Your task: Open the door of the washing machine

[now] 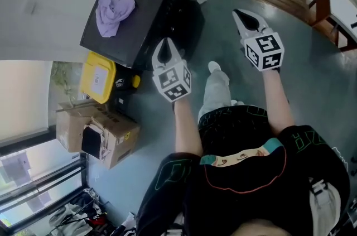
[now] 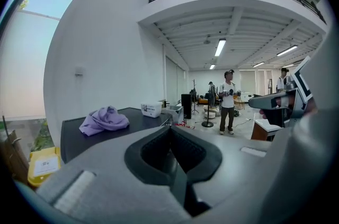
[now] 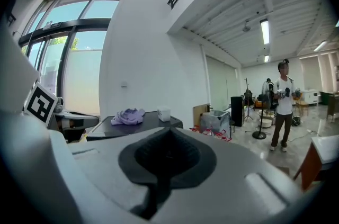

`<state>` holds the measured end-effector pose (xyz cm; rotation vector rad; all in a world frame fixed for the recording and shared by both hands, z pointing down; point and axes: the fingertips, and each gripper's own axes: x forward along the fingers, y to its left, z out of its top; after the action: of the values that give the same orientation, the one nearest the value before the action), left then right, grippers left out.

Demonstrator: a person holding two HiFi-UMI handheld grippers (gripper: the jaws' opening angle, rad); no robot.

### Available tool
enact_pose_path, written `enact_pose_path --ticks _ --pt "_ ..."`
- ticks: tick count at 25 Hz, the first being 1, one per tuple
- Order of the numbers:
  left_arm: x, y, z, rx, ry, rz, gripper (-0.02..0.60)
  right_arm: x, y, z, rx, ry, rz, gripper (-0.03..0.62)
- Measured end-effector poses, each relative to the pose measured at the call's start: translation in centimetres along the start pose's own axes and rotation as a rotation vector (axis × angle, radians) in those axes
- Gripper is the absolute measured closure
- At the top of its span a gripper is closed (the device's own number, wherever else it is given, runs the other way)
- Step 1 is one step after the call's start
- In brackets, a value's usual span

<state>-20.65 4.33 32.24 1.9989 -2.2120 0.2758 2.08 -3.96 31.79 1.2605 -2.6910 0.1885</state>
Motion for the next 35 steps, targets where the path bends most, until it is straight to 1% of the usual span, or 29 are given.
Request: enact_pose_path --ticks 6,11,13,16,19,22,24,26,28,31,33,35 --pt "9.0 1.6 -0.3 -0.025 0.033 -0.001 0.571 8.7 -2.1 -0.2 -0.005 0.046 0.032 0.591" --pt "15.0 3.0 -3.1 -0.080 0.110 0.011 0.571 16.0 -2.8 -1.5 -0.034 0.140 0.082 0.591" --pt "16.4 4.3 -4.4 -0.094 0.138 0.026 0.571 19.4 -2.2 -2.4 -0.036 0.180 0.112 0.591" --pt "17.0 5.5 -7.0 -0.131 0.192 0.061 0.571 23.2 0.1 -4.1 -0.046 0.245 0.189 0.591" --pt "17.4 6.0 -9.3 -0.170 0.231 0.104 0.571 26.6 3.0 -5.1 -0.087 0.276 0.296 0.591" --pt "17.2 7.3 -11.5 -0.198 0.272 0.152 0.571 28.3 5.7 -6.5 -0.122 0.314 0.386 0.591" --pt "16.8 8.1 -13.0 -0.231 0.293 0.200 0.571 29.2 6.7 -7.7 -0.139 0.346 0.432 0.591" --pt "16.2 8.9 -14.6 -0.267 0.319 0.266 0.571 30.0 7.3 -8.9 -0.157 0.380 0.485 0.591" --pt "15.1 9.4 -16.4 -0.315 0.361 0.356 0.571 30.7 7.9 -9.8 -0.191 0.411 0.556 0.591" --pt "11.8 10.2 -19.4 -0.394 0.424 0.503 0.571 30.7 9.8 -10.9 -0.254 0.433 0.681 0.591" --pt "10.0 10.7 -20.9 -0.428 0.444 0.579 0.571 30.9 10.9 -11.4 -0.290 0.435 0.743 0.591" --pt "8.4 10.8 -22.1 -0.454 0.454 0.640 0.571 30.9 11.9 -12.0 -0.318 0.441 0.792 0.591"
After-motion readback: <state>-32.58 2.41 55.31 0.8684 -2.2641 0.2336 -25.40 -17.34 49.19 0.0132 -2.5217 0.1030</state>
